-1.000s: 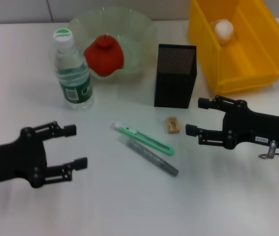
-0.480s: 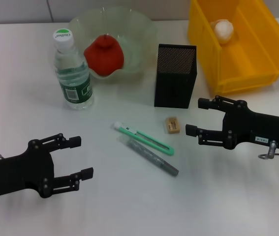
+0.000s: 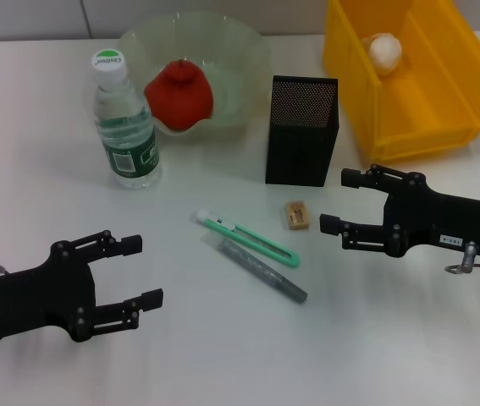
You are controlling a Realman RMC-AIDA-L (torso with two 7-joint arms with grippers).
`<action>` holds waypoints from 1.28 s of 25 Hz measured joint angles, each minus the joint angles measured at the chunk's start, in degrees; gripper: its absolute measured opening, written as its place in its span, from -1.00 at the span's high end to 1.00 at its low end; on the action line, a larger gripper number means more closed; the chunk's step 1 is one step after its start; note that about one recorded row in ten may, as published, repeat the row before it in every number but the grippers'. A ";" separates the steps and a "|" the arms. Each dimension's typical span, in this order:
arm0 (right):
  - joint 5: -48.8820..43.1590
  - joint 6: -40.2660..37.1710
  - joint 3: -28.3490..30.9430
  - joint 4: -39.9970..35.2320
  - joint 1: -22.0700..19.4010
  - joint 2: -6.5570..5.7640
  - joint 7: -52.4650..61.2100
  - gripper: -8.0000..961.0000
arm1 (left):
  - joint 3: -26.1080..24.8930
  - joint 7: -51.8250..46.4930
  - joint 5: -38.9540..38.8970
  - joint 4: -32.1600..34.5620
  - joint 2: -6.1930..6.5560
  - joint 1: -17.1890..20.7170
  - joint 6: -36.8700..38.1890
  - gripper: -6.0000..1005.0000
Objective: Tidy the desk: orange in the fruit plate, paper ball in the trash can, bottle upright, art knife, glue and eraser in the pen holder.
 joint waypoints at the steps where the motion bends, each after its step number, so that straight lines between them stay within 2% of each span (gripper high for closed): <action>1: 0.00 -0.17 0.00 -0.11 0.00 0.00 0.23 -0.74 | 0.00 -0.01 0.00 0.00 -0.06 0.00 0.01 -0.57; 6: -0.17 -3.17 -0.42 -3.94 0.66 -0.24 7.16 -0.74 | -0.01 -0.05 -0.03 -0.09 -0.21 0.06 0.37 -0.56; 11: -2.81 -7.45 -1.10 -13.80 2.39 -0.45 20.01 -0.74 | -0.05 -0.11 -0.09 -0.10 -0.21 0.29 0.43 -0.56; 13: -6.10 -10.36 -1.24 -19.52 4.81 -0.56 27.72 -0.74 | -0.08 -0.12 -0.14 -0.10 -0.21 0.36 0.44 -0.56; 14: -6.10 -10.36 -1.24 -19.52 4.81 -0.56 27.72 -0.74 | -0.11 -0.12 -0.21 -0.09 -0.20 0.38 0.44 -0.56; 19: -12.46 -14.39 -1.23 -26.43 11.27 -1.01 37.96 -0.74 | -0.13 -0.15 -0.42 -0.09 -0.45 0.44 0.32 -0.56; 25: -19.84 -16.45 -1.59 -29.01 20.25 -1.41 45.53 -0.74 | -0.20 -0.15 -0.47 -0.09 -0.64 0.52 0.03 -0.56; 28: -23.03 -16.12 -4.56 -29.69 24.08 -1.42 48.61 -0.74 | -0.24 -0.15 -0.52 -0.09 -0.71 0.53 0.00 -0.56; 29: -24.86 -14.88 -8.17 -29.90 26.37 -1.39 51.04 -0.74 | -0.25 -0.15 -0.52 -0.09 -0.73 0.52 -0.03 -0.56; 32: -26.88 -13.26 -11.51 -29.95 28.40 -1.08 53.23 -0.74 | -0.42 -0.15 -0.55 -0.09 -0.73 0.50 -0.26 -0.56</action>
